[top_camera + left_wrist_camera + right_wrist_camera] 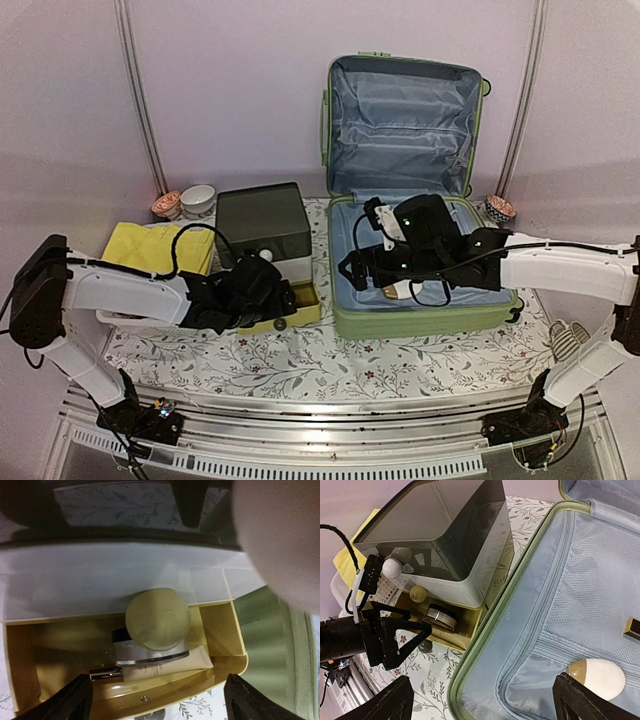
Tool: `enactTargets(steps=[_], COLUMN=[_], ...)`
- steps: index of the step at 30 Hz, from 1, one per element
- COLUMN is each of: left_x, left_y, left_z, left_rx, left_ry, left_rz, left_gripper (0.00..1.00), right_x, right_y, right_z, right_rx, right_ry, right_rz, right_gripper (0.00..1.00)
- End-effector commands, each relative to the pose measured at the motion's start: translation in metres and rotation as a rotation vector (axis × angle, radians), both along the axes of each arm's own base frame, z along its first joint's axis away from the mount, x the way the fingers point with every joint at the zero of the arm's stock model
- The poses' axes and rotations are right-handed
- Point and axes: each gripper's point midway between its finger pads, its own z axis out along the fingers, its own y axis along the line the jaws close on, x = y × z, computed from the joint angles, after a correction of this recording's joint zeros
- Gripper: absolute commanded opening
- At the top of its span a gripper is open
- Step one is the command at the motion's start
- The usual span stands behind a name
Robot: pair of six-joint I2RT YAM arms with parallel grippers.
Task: Open, take out, and arrange the luggage
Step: Adjust the makeup in the drawer.
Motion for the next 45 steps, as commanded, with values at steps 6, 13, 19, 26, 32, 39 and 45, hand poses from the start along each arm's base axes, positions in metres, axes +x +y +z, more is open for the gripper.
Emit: enactTargets(steps=[6, 13, 19, 26, 32, 39, 45], left_x=[-0.015, -0.034, -0.047, -0.062, -0.085, -0.065, -0.045], left_y=[0.021, 0.029, 0.032, 0.014, -0.011, 0.018, 0.034], left_z=[-0.022, -0.016, 0.011, 0.041, 0.066, 0.069, 0.047], left_rx=[0.096, 0.148, 0.146, 0.177, 0.262, 0.570, 0.753], left_ry=[0.069, 0.105, 0.062, -0.062, -0.271, -0.382, -0.370], left_rz=[0.058, 0.010, -0.082, -0.404, -0.820, -0.860, -0.916], left_gripper=[0.90, 0.78, 0.71, 0.33, 0.11, 0.00, 0.00], right_x=[-0.002, 0.000, 0.000, 0.001, 0.000, -0.003, -0.005], right_y=[-0.001, 0.003, 0.005, 0.006, 0.007, 0.002, -0.001], right_z=[0.001, 0.002, -0.001, 0.000, 0.003, 0.010, 0.015], right_rx=[0.002, -0.002, -0.008, -0.009, -0.002, 0.011, 0.016], right_ry=[0.005, 0.000, 0.005, -0.004, -0.008, -0.019, -0.033], right_rz=[0.024, 0.029, 0.035, 0.041, 0.048, 0.051, 0.052], right_gripper=[0.99, 0.99, 0.99, 0.99, 0.99, 0.99, 0.99])
